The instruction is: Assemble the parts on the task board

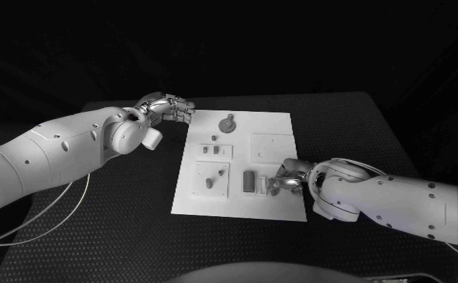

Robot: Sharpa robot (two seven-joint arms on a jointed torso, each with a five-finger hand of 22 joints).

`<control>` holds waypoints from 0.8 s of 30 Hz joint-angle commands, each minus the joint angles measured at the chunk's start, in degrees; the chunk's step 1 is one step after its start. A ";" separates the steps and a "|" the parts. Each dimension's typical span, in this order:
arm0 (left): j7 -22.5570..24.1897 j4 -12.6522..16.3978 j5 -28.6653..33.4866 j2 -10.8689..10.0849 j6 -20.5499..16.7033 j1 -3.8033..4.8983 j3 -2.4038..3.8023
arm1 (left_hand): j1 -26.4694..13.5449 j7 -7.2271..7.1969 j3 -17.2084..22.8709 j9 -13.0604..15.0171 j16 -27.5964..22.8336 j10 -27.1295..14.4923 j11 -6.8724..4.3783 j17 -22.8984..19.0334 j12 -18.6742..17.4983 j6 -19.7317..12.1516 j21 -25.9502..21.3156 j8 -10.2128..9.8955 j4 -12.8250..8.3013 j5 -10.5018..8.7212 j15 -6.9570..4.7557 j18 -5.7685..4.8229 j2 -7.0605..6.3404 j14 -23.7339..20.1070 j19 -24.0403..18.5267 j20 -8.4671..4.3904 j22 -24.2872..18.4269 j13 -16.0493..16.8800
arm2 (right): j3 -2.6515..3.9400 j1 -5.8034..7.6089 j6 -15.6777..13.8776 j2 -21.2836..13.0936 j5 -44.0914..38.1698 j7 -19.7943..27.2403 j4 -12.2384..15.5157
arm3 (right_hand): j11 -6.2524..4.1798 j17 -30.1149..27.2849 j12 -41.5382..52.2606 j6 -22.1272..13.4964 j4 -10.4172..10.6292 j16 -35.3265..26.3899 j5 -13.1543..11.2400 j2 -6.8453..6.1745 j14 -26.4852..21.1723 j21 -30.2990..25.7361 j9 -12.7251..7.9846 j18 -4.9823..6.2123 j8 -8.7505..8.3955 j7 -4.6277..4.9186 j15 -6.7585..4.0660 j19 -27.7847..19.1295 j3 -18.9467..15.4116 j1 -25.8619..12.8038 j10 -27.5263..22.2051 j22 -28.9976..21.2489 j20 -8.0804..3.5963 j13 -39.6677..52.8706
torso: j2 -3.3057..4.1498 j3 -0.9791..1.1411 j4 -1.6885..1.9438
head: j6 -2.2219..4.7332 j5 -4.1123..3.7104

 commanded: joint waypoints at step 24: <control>0.18 0.12 0.28 0.02 1.15 0.05 0.02 | -0.35 0.26 0.32 -0.10 -0.45 0.31 0.16 0.16 0.29 -0.04 -0.19 0.23 0.25 0.28 0.30 0.87 -0.09 -0.01 -0.08 0.20 0.11 -0.13 | -0.05 -0.34 -2.77 0.76 6.18 1.37 0.14 | 0.00 0.10 0.08 0.11 -0.15 0.24 0.14 1.85 0.50 0.14 -11.61 0.42 0.38 0.32 -0.07 0.28 0.10 2.11 0.39 0.98 -0.41 0.02 | 0.00 -0.02 0.01 | -0.21 0.14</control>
